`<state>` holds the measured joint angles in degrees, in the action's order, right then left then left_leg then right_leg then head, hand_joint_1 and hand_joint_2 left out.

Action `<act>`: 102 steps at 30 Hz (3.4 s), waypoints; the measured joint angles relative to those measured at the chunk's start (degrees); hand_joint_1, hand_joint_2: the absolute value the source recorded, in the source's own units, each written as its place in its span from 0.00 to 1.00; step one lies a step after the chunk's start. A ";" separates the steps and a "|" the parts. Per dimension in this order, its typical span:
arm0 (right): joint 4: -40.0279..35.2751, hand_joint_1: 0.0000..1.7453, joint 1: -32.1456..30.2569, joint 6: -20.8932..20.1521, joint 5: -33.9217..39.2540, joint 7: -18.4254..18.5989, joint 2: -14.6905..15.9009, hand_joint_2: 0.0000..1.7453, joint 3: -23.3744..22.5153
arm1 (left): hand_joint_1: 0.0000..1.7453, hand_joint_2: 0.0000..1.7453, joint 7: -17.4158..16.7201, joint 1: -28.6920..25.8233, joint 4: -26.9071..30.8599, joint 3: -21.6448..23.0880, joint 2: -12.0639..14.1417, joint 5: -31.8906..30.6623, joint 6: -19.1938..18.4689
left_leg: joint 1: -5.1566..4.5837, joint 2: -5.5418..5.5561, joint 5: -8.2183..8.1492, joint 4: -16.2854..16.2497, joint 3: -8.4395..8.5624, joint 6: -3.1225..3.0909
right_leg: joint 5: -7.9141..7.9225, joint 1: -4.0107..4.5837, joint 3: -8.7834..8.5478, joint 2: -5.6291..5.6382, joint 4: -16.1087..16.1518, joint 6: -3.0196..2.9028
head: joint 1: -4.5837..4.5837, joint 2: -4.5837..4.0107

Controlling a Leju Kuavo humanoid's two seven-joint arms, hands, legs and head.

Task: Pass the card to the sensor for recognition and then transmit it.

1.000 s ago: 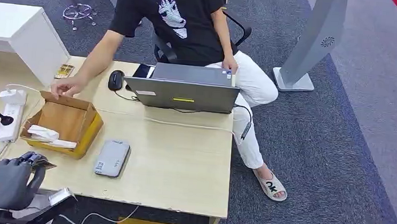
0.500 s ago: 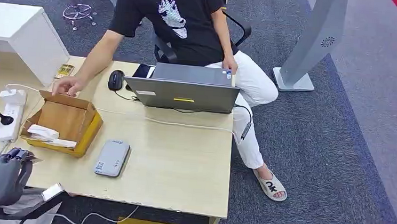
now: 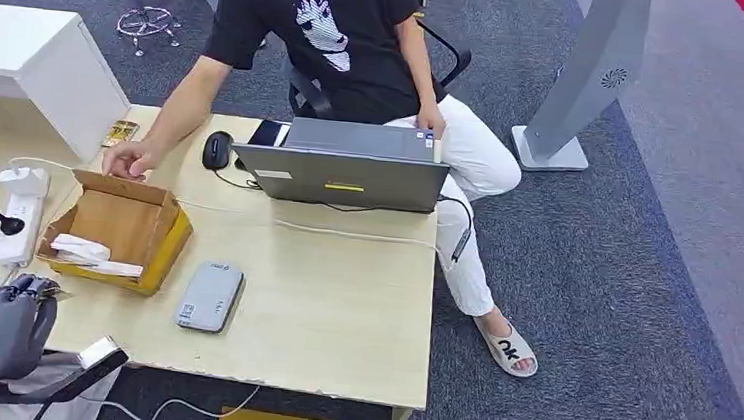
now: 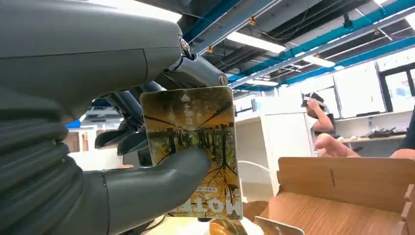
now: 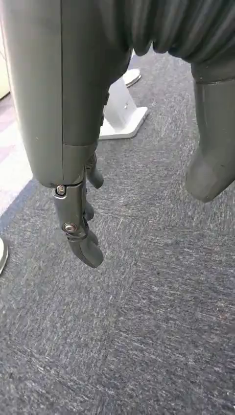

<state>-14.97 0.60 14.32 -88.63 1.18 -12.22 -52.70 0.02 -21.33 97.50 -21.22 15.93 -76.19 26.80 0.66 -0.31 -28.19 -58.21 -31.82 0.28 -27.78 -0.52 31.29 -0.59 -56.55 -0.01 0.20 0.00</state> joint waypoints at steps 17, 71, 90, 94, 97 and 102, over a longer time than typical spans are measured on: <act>2.82 0.00 1.24 1.55 -0.15 -0.02 0.74 1.00 0.72 | 1.00 1.00 -0.79 4.68 -4.66 2.36 0.07 -0.26 0.15 | 0.00 0.00 0.02 -0.01 0.03 -0.01 | 0.02 0.00 -0.01 0.00 0.00 0.00 | 0.00 0.00; 6.64 0.00 2.43 2.45 -1.20 0.59 2.36 1.00 2.01 | 1.00 1.00 -7.02 15.59 -18.80 21.94 0.79 1.71 -0.20 | 0.00 -0.05 0.01 -0.03 0.03 -0.01 | 0.04 0.00 0.02 0.08 0.00 0.00 | 0.00 0.00; 6.67 0.00 2.43 2.47 -1.31 0.55 2.38 1.00 2.10 | 1.00 1.00 -6.05 16.82 -20.85 22.16 0.50 5.29 -3.04 | 0.00 -0.04 0.02 -0.03 0.03 -0.01 | 0.04 0.00 0.01 0.07 0.00 0.00 | 0.00 0.00; 6.67 0.00 2.43 2.54 -1.31 0.55 2.38 1.00 2.40 | 1.00 1.00 -5.97 18.11 -21.42 22.16 0.42 5.33 -3.30 | 0.00 -0.04 0.02 -0.03 0.04 -0.01 | 0.05 0.00 0.01 0.08 -0.01 0.01 | -0.02 0.00; 6.67 0.00 2.42 2.67 -1.31 0.55 2.40 1.00 2.47 | 1.00 1.00 -6.01 18.67 -21.81 22.40 0.22 4.70 -3.21 | 0.00 -0.04 0.02 -0.03 0.03 -0.01 | 0.04 0.00 0.01 0.08 0.00 0.01 | 0.00 0.00; 6.71 0.00 2.39 2.73 -1.31 1.00 2.43 1.00 2.60 | 1.00 1.00 -6.34 19.08 -22.55 22.86 0.00 4.55 -3.19 | 0.00 -0.04 0.02 -0.03 0.02 -0.01 | 0.04 0.00 0.03 0.08 0.00 0.01 | 0.00 0.00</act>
<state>-8.26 2.99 17.05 -89.94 2.18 -9.79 -50.10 -6.32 -2.25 74.95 1.64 15.93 -71.65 23.61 0.66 -0.36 -28.18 -58.24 -31.80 0.27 -27.74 -0.52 31.32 -0.51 -56.55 0.00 0.20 0.00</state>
